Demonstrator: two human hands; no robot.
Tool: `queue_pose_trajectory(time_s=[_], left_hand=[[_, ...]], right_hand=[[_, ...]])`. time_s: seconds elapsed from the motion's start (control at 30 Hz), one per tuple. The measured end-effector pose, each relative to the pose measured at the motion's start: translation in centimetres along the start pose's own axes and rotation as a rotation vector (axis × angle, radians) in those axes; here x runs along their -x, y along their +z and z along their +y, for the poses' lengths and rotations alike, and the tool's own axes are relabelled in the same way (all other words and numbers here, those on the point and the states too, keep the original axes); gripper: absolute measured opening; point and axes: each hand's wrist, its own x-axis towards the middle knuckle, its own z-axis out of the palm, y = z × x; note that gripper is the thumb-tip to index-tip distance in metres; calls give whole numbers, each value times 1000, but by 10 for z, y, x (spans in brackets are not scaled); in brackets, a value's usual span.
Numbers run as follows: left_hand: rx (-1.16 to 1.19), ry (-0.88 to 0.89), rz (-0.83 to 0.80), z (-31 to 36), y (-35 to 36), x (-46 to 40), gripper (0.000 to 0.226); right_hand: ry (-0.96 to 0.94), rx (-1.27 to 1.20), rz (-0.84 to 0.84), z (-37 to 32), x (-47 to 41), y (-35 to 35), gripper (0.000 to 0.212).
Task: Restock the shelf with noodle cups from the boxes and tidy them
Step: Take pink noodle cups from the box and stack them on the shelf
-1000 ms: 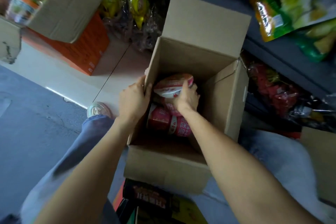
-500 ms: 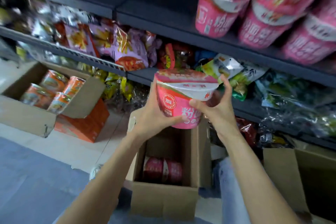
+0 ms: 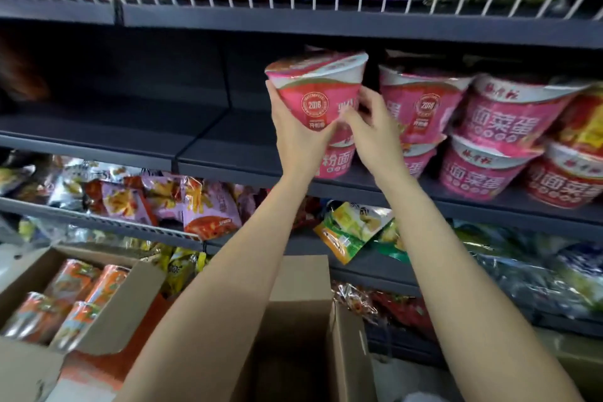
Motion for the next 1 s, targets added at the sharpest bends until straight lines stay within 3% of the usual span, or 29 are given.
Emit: queue_pose_trajectory(time_s=[0.13, 0.2, 0.27, 0.37, 0.47, 0.53, 0.63, 0.73, 0.83, 0.9, 1.0], left_hand=[[-179, -42, -248, -18, 11, -43, 97], [-238, -44, -284, -21, 3, -52, 77], [-265, 44, -240, -22, -11, -39, 62], [-179, 128, -46, -49, -47, 14, 39], [-245, 48, 49, -109, -94, 88, 18], [-360, -96, 74, -156, -125, 138, 10], [-558, -385, -14, -226, -161, 200, 12], [-691, -705, -254, -278, -172, 234, 54], [-713, -824, -375, -314, -166, 251, 79], [-778, -766, -425, -334, -161, 260, 66], [-843, -605, -409, -345, -164, 273, 25]], right_hand=[[40, 477, -100, 27, -28, -6, 63], [-22, 555, -78, 37, -26, -6, 63], [-114, 505, -19, 52, -10, -1, 57], [-245, 372, 46, 83, 40, 12, 42], [-262, 327, -38, 126, 102, 35, 35], [-218, 295, -141, 156, 142, 57, 32], [-131, 300, -298, 202, 196, 94, 25], [-63, 388, -521, 250, 238, 137, 24], [-43, 518, -696, 297, 270, 179, 30], [-36, 626, -767, 326, 288, 199, 36], [77, 684, -770, 354, 308, 211, 36]])
